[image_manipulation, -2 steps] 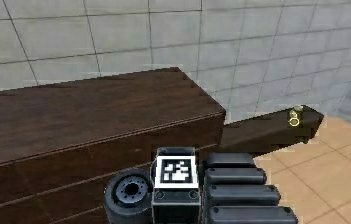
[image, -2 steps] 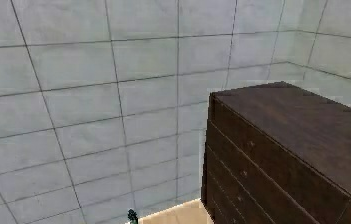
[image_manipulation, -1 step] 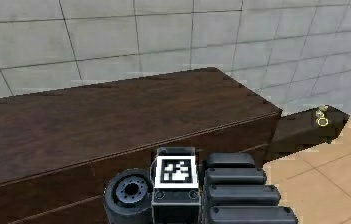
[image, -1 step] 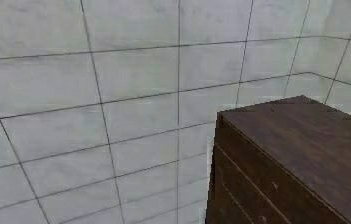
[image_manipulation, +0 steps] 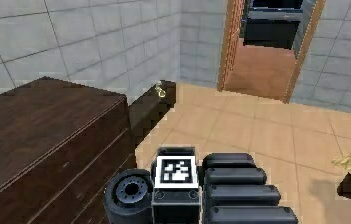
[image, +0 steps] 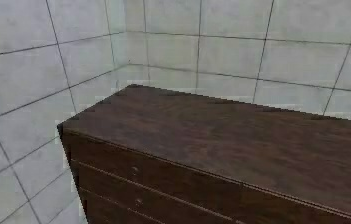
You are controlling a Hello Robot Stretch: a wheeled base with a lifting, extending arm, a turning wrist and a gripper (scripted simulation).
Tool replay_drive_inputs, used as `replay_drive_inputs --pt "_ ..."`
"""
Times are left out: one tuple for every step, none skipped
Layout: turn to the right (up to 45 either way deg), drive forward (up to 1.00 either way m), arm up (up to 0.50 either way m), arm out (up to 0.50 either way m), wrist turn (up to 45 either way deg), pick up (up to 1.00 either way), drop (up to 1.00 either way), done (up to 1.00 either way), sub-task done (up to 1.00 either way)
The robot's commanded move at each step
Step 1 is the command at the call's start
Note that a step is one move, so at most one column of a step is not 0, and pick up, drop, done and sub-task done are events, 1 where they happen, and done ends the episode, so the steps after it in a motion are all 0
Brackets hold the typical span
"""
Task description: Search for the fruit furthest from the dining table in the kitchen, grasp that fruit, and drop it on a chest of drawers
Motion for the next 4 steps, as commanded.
replay_drive_inputs --pt "45.0 0.0 0.0 0.0 0.0 0.0 0.0 0.0 0.0" --pt "45.0 0.0 0.0 0.0 0.0 0.0 0.0 0.0 0.0" --pt "-45.0 0.0 0.0 0.0 0.0 0.0 0.0 0.0 0.0" --pt "-45.0 0.0 0.0 0.0 0.0 0.0 0.0 0.0 0.0"
